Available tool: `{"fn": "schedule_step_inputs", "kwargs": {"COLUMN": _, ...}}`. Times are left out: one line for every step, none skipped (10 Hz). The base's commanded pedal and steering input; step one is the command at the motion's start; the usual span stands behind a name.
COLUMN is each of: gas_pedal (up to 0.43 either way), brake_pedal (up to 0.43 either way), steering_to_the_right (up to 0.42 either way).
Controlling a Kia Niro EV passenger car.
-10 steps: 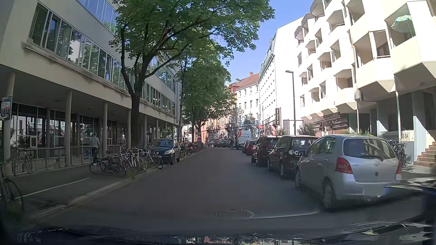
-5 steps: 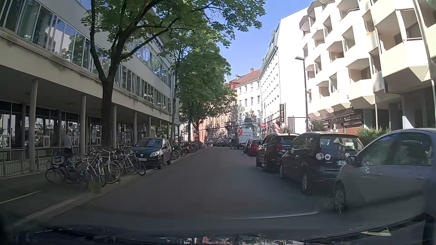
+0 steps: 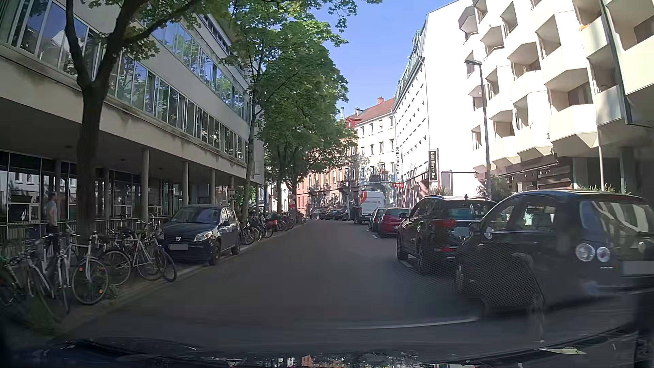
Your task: Follow the waypoints while adhering to traffic rules and regulations
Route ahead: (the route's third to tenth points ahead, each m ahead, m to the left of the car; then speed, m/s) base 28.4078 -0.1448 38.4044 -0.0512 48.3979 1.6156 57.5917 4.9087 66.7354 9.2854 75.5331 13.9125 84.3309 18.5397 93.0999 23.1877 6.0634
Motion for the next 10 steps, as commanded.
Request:
{"fn": "schedule_step_inputs", "kwargs": {"gas_pedal": 0.020, "brake_pedal": 0.000, "steering_to_the_right": -0.004}}
{"fn": "schedule_step_inputs", "kwargs": {"gas_pedal": 0.020, "brake_pedal": 0.000, "steering_to_the_right": -0.004}}
{"fn": "schedule_step_inputs", "kwargs": {"gas_pedal": 0.020, "brake_pedal": 0.000, "steering_to_the_right": -0.002}}
{"fn": "schedule_step_inputs", "kwargs": {"gas_pedal": 0.020, "brake_pedal": 0.000, "steering_to_the_right": 0.000}}
{"fn": "schedule_step_inputs", "kwargs": {"gas_pedal": 0.020, "brake_pedal": 0.000, "steering_to_the_right": 0.000}}
{"fn": "schedule_step_inputs", "kwargs": {"gas_pedal": 0.000, "brake_pedal": 0.000, "steering_to_the_right": 0.000}}
{"fn": "schedule_step_inputs", "kwargs": {"gas_pedal": 0.000, "brake_pedal": 0.000, "steering_to_the_right": 0.000}}
{"fn": "schedule_step_inputs", "kwargs": {"gas_pedal": 0.000, "brake_pedal": 0.000, "steering_to_the_right": 0.000}}
{"fn": "schedule_step_inputs", "kwargs": {"gas_pedal": 0.000, "brake_pedal": 0.000, "steering_to_the_right": 0.001}}
{"fn": "schedule_step_inputs", "kwargs": {"gas_pedal": 0.000, "brake_pedal": 0.000, "steering_to_the_right": 0.002}}
